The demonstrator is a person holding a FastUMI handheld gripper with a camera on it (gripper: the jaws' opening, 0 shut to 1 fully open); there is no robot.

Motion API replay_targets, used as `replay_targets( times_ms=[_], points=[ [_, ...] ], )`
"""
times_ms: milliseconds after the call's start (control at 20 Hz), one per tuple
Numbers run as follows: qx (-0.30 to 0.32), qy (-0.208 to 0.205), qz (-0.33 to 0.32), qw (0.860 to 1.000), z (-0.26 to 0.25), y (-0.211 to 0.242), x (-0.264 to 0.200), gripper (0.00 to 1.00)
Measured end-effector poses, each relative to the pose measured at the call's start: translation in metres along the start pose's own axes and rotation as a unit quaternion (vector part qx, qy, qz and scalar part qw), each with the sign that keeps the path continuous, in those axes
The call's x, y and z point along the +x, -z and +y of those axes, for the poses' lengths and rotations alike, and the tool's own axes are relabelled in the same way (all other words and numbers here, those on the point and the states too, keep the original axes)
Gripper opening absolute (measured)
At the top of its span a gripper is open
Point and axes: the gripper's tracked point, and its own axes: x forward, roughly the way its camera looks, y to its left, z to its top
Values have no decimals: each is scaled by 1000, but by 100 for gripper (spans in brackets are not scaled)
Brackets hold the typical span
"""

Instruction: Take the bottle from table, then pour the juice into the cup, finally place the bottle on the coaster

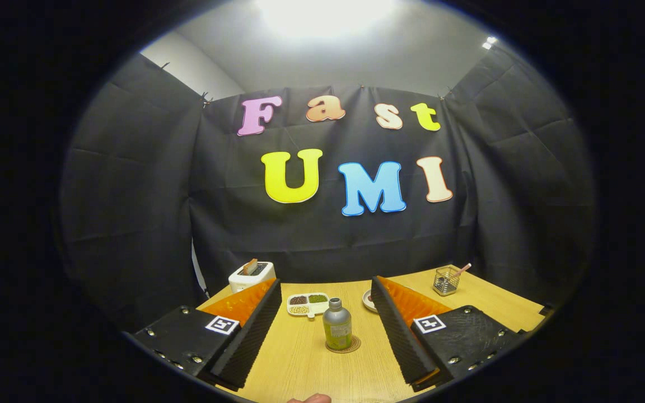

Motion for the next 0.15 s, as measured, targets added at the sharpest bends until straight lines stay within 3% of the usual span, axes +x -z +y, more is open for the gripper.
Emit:
replay_targets(
  times_ms=[150],
  points=[
    [2,-5,-13,1000,5,-11,3,98]
  ],
)
